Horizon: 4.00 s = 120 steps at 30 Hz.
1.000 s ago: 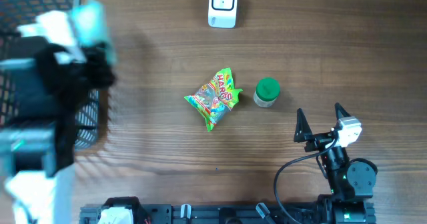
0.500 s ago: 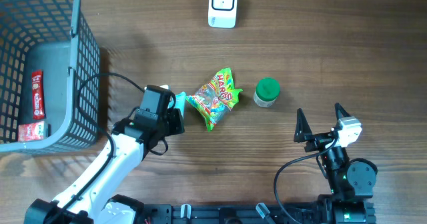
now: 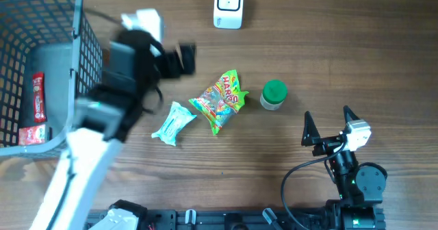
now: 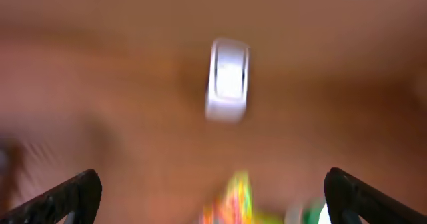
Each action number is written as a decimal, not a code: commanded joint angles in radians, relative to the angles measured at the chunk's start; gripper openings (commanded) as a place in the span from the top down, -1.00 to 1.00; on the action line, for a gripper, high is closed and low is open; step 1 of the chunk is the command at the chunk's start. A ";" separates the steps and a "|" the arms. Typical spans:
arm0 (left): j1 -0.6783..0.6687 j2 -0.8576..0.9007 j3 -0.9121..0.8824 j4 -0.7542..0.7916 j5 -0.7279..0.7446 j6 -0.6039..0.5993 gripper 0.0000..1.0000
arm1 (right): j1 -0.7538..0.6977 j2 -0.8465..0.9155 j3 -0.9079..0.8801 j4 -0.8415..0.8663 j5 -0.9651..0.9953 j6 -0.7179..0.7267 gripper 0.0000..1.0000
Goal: Scan the item barcode
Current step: 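Place the tissue pack on the table left of the candy bag, then reach into the basket and grasp the red Nescafe sachet with left gripper, then place the Nescafe sachet between the candy bag and the jar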
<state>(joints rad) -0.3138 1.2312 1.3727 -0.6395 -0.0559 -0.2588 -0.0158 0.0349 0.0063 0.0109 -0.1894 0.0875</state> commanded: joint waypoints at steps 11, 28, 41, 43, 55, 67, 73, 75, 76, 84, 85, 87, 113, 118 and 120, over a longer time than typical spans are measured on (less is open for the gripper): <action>0.670 0.083 0.290 -0.261 -0.233 -0.224 -0.78 | 0.005 0.001 -0.001 0.002 0.010 -0.009 -0.99; 0.836 0.330 -0.293 0.303 -0.163 0.208 -1.00 | 0.005 0.001 -0.001 0.002 0.010 -0.009 -0.99; 0.947 0.592 -0.424 0.628 0.067 0.416 -1.00 | 0.005 0.001 -0.001 0.002 0.010 -0.008 -0.99; 0.947 0.620 -0.424 0.666 0.067 0.465 -1.00 | 0.005 0.001 -0.001 0.002 0.010 -0.009 -0.99; 0.950 0.694 -0.424 0.733 0.066 0.571 -1.00 | 0.005 0.001 -0.001 0.002 0.010 -0.009 -1.00; 1.011 0.701 -0.424 0.651 0.223 0.455 -0.88 | 0.005 0.001 -0.001 0.002 0.010 -0.009 -1.00; 1.006 0.702 -0.424 0.628 0.224 0.460 0.92 | 0.005 0.001 -0.001 0.002 0.010 -0.009 -0.99; 1.005 0.702 -0.424 0.628 0.224 0.460 0.92 | 0.005 0.001 -0.001 0.002 0.010 -0.009 -1.00; 1.003 0.700 -0.424 0.628 0.224 0.460 0.92 | 0.005 0.001 -0.001 0.002 0.010 -0.008 -0.99; 0.988 0.554 -0.376 0.639 0.314 0.348 0.92 | 0.005 0.001 -0.001 0.002 0.010 -0.009 -1.00; 0.985 0.521 -0.368 0.639 0.317 0.336 0.92 | 0.005 0.001 -0.001 0.002 0.010 -0.009 -0.99; 0.977 0.452 -0.362 0.639 0.318 0.325 0.92 | 0.005 0.001 -0.001 0.002 0.010 -0.009 -0.99; 0.177 -0.117 -0.363 0.600 0.376 0.324 0.92 | 0.005 0.001 -0.001 0.002 0.010 -0.009 -0.99; -0.056 0.000 -0.363 0.579 0.309 0.239 0.92 | 0.005 0.001 -0.001 0.003 0.010 -0.009 -0.99; -0.142 0.085 -0.363 0.554 0.308 0.159 0.92 | 0.005 0.001 -0.001 0.002 0.010 -0.009 -0.99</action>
<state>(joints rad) -0.3359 1.2053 0.9981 -0.0612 0.2932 0.0303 -0.0158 0.0345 0.0063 0.0109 -0.1894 0.0875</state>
